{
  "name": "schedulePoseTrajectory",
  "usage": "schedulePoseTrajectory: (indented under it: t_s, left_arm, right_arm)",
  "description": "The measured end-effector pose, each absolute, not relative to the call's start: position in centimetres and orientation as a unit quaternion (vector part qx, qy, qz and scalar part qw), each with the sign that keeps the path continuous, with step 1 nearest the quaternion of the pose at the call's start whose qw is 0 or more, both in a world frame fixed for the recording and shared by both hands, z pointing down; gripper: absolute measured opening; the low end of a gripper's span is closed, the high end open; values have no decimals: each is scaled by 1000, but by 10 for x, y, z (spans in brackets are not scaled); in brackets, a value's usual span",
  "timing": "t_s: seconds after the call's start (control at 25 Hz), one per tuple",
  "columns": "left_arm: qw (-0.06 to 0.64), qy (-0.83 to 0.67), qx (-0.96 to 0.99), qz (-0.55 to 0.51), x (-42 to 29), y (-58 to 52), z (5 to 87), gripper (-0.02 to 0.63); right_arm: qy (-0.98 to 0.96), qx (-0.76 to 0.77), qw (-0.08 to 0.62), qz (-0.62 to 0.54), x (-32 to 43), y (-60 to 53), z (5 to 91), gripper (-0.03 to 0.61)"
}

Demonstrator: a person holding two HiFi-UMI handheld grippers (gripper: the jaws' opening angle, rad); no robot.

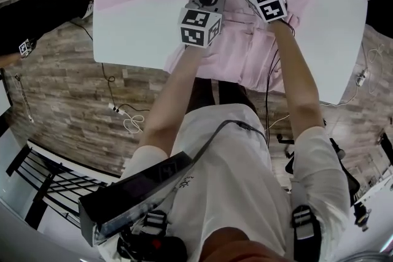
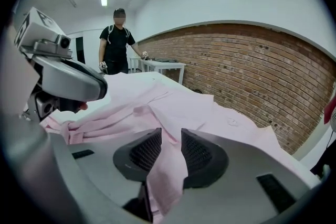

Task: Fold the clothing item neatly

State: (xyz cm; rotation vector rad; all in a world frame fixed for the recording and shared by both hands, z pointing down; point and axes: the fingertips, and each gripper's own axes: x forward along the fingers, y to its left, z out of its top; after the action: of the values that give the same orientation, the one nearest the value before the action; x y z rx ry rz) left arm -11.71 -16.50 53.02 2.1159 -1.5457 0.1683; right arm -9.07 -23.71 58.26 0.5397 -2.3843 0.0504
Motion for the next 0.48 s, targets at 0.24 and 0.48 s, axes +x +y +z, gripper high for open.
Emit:
schedulePoseTrajectory:
  t_s: [0.24, 0.48]
  left_arm:
    - [268, -574, 771, 64, -122, -177, 548, 2]
    - [271, -581, 766, 49, -122, -178, 545, 2]
  right_arm:
    - [-908, 190, 374, -15, -85, -244, 594, 104]
    - [-908, 181, 379, -20, -91, -250, 594, 83]
